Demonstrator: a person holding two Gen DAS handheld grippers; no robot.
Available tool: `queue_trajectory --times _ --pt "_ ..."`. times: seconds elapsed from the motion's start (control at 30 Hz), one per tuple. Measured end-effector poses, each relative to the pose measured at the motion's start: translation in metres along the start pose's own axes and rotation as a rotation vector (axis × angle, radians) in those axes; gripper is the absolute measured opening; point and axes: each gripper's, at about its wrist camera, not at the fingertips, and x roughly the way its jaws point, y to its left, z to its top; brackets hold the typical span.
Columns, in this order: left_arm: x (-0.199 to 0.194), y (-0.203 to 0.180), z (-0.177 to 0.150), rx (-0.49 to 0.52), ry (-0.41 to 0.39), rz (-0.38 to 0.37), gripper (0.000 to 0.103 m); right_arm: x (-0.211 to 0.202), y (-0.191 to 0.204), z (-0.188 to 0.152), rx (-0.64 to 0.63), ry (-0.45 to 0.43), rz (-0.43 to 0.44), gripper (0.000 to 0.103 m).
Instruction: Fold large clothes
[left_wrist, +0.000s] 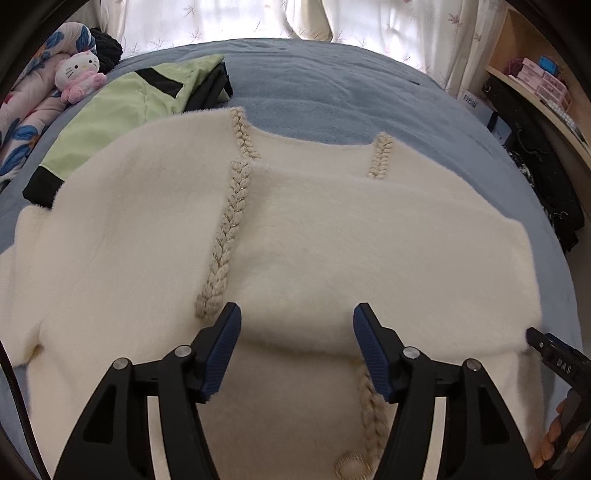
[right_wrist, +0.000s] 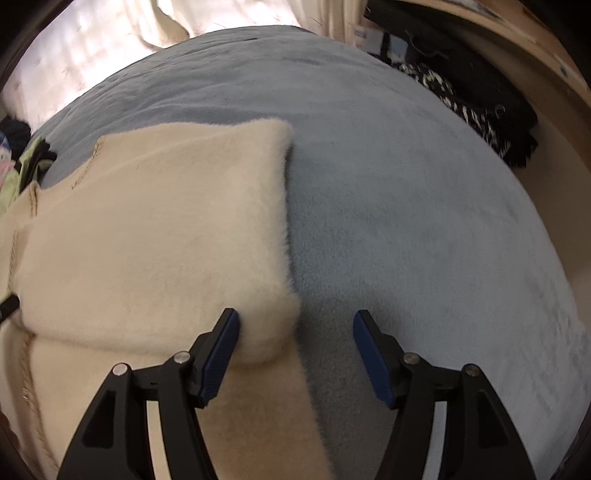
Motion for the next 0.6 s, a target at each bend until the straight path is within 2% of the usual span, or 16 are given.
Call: queue_trajectory --times 0.2,0.3,0.6 --pt "-0.04 -0.004 -0.011 0.022 -0.039 -0.028 0.071 -0.027 0.013 -0.019 -0.003 0.0 0.031 0.064" --pt "-0.068 -0.008 -0.019 0.036 -0.087 -0.031 0.072 -0.047 0.023 -0.031 -0.031 -0.028 0.042 0.064" --pt "-0.134 -0.017 -0.05 0.083 -0.15 0.005 0.073 -0.114 0.054 -0.071 -0.088 -0.102 0.119 0.064"
